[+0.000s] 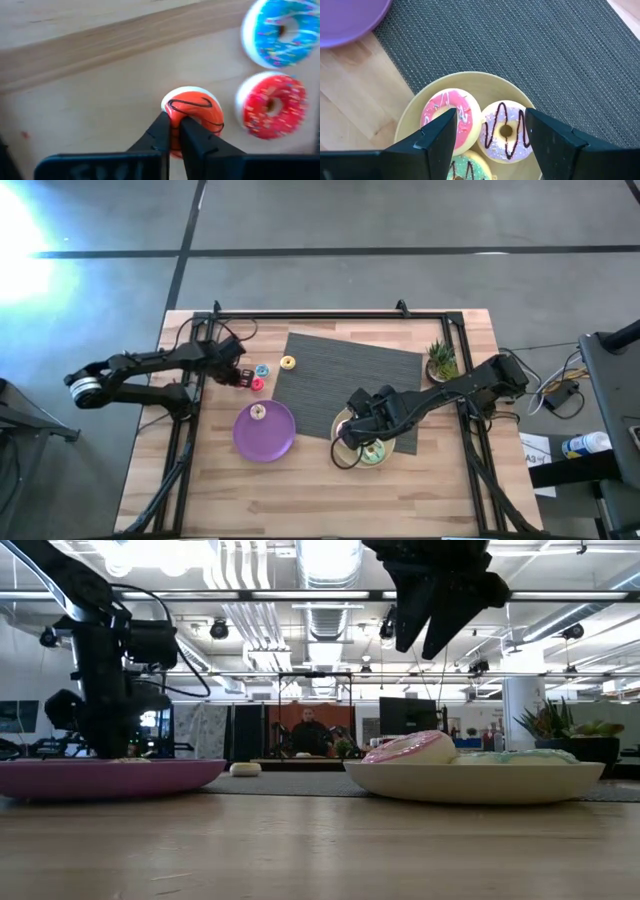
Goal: Pick & Place donuts
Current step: Put the small orange donut on the purple plate
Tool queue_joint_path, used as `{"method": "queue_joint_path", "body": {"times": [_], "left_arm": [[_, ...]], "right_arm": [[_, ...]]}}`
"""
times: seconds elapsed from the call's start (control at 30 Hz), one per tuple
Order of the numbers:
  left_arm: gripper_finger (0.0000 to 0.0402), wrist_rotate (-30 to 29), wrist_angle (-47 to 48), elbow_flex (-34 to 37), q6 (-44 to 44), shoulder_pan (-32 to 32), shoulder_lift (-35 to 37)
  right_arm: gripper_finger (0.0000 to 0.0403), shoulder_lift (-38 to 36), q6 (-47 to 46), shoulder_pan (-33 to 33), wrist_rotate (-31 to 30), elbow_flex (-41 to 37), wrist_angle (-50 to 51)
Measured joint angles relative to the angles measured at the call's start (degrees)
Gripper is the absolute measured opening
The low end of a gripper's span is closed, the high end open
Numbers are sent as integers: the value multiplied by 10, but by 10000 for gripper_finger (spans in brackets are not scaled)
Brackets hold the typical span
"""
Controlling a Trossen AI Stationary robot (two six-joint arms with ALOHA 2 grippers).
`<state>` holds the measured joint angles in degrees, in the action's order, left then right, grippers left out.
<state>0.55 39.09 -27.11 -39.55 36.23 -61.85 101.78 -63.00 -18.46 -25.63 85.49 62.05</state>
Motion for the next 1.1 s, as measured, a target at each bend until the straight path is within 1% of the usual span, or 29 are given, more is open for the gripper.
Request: {"method": "queue_joint_path", "body": {"times": [0.1, 0.2, 0.3, 0.4, 0.47, 0.53, 0.6, 0.67, 0.77, 0.83, 0.93, 1.0, 1.1], "left_arm": [[2, 1, 3, -13, -2, -14, 12], [1, -16, 4, -35, -10, -37, 33], [1, -13, 13, -59, -11, -82, 53], [1, -1, 57, -71, -20, -161, 59], [1, 1, 81, -71, -47, -231, 59], [0, 4, 85, -68, -87, -309, 59], [0, -15, 86, -64, -140, -384, 58], [0, -50, 83, -64, -191, -446, 56], [0, -78, 83, -64, -251, -509, 47], [1, -80, 82, -64, -267, -532, 37], [9, -81, 66, -63, -281, -546, 19], [24, -80, 51, -63, -281, -547, 8], [57, -75, 40, -63, -281, -547, -3]], "right_arm": [[224, 0, 0, 0, 1, -1, 0], [224, 0, 0, 0, 1, -1, 0], [224, 0, 0, 0, 2, -1, 0], [224, 0, -5, 0, 2, -1, 0], [224, 0, -11, 0, 2, -1, 0], [224, 0, -13, 0, 2, -1, 0], [224, 0, -14, 0, 2, -1, 0], [224, 0, -14, 2, 2, -1, 0], [224, 0, -14, 5, 2, -1, -1], [224, 0, -13, 9, 2, -1, -5], [224, 0, -11, 14, 2, -1, -17], [224, 0, -11, 16, 2, -1, -24], [224, 0, -10, 17, 2, -1, -35]]}}
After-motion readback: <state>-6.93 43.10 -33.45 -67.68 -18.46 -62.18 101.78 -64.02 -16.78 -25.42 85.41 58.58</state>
